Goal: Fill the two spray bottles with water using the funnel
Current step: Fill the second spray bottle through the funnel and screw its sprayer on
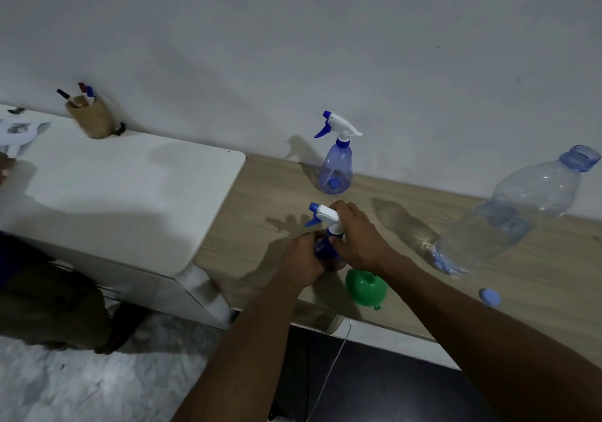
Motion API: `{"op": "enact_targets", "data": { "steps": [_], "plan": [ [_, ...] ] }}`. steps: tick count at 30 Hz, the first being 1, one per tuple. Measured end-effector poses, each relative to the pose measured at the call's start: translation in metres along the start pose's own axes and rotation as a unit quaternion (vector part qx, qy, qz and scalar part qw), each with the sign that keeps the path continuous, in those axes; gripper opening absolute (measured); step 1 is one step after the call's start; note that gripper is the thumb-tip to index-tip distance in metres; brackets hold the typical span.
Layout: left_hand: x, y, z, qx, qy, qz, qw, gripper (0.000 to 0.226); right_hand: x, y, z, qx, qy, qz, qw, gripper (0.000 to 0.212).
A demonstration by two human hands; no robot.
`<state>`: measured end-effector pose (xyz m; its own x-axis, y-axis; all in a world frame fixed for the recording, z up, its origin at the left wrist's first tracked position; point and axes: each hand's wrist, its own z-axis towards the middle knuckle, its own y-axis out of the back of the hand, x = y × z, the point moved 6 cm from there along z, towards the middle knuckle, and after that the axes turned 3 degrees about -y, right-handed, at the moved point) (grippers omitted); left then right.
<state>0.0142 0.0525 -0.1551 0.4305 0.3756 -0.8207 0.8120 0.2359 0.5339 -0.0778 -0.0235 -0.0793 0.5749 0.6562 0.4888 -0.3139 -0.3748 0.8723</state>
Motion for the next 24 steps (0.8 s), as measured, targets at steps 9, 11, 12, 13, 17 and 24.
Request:
{"op": "enact_targets", "data": {
  "steps": [9,11,12,13,17,24],
  "plan": [
    [0.0015,-0.0001,0.0001,-0.010,-0.008,0.018,1.000,0.061,0.0010,-0.0010,0.0014,-0.010,-0.004,-0.035,0.999,0.050],
    [0.0019,0.0003,0.0009,-0.014,-0.015,0.024,1.000,0.055,-0.0025,0.0012,0.0006,0.003,-0.003,-0.016,1.000,0.060],
    [0.0025,0.0008,0.0012,-0.017,-0.016,0.025,0.999,0.051,-0.0036,0.0024,0.0001,-0.001,-0.004,-0.028,1.000,0.064],
    [0.0035,0.0007,0.0014,-0.019,-0.016,0.025,0.999,0.048,-0.0034,0.0029,-0.0001,-0.009,-0.009,-0.048,0.999,0.065],
    [0.0053,-0.0006,0.0016,-0.022,-0.007,0.019,1.000,0.058,0.0019,0.0010,-0.0007,-0.025,-0.007,-0.039,0.999,0.045],
    [0.0049,-0.0002,0.0030,-0.024,-0.024,0.016,0.999,0.056,-0.0037,0.0033,0.0006,-0.006,-0.026,-0.043,0.999,0.069]
  ]
}}
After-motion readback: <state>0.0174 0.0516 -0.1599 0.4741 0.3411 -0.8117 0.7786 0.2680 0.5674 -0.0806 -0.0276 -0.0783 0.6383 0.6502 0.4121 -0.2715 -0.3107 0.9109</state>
